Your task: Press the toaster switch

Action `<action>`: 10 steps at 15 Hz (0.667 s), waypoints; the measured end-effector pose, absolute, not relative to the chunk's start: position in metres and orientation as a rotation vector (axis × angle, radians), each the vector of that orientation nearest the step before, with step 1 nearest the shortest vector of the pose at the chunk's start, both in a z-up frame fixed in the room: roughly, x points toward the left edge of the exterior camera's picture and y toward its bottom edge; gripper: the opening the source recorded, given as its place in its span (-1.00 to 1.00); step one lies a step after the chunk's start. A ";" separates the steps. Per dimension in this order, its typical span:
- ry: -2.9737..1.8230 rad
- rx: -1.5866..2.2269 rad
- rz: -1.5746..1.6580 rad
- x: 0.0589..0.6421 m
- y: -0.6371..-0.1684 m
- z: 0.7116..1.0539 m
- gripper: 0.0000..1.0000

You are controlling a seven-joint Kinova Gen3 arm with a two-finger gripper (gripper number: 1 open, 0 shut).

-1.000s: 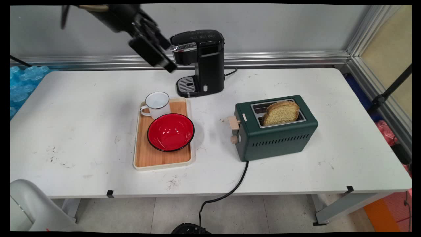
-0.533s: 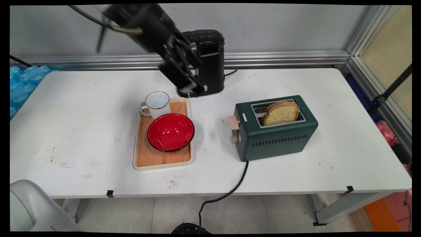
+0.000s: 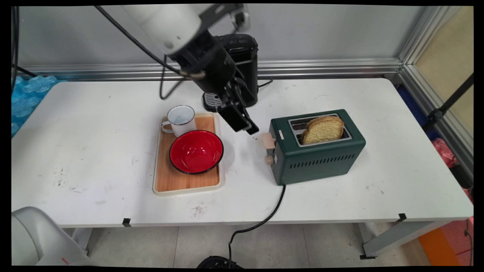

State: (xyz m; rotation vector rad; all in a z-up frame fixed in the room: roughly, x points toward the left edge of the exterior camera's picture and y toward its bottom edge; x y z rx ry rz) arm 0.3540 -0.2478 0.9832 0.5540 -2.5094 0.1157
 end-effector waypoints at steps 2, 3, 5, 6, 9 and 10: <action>-2.532 0.565 0.129 0.346 -0.252 0.971 1.00; -2.541 0.570 0.135 0.342 -0.254 0.966 1.00; -2.556 0.578 0.146 0.335 -0.257 0.956 1.00; -2.561 0.580 0.152 0.330 -0.259 0.951 1.00; -2.576 0.580 0.165 0.320 -0.263 0.940 -1.00; -2.581 0.579 0.169 0.318 -0.264 0.937 -1.00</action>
